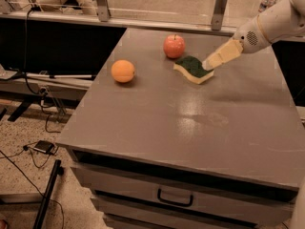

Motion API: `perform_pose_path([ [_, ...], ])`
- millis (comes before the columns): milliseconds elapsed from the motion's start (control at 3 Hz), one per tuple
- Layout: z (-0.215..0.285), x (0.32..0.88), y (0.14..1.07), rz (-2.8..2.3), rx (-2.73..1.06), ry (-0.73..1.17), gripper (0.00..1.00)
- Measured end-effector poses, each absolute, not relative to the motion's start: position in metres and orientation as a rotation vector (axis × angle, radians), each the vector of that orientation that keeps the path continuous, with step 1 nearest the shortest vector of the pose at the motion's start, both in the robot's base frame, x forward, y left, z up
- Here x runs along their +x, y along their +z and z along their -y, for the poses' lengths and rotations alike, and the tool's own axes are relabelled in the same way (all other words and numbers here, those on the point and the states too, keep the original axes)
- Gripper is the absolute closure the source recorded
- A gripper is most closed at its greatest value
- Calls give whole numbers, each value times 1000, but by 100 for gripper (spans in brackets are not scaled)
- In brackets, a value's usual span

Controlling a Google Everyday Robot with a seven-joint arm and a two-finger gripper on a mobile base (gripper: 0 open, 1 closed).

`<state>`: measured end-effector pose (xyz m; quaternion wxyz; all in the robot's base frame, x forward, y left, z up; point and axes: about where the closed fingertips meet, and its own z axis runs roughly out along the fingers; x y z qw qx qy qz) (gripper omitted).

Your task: Move sponge near apple

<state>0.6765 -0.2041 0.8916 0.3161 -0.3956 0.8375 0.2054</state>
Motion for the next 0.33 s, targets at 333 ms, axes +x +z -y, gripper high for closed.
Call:
perform_pose_path([
  [333,205,678,901,-2188,-1040,542,0],
])
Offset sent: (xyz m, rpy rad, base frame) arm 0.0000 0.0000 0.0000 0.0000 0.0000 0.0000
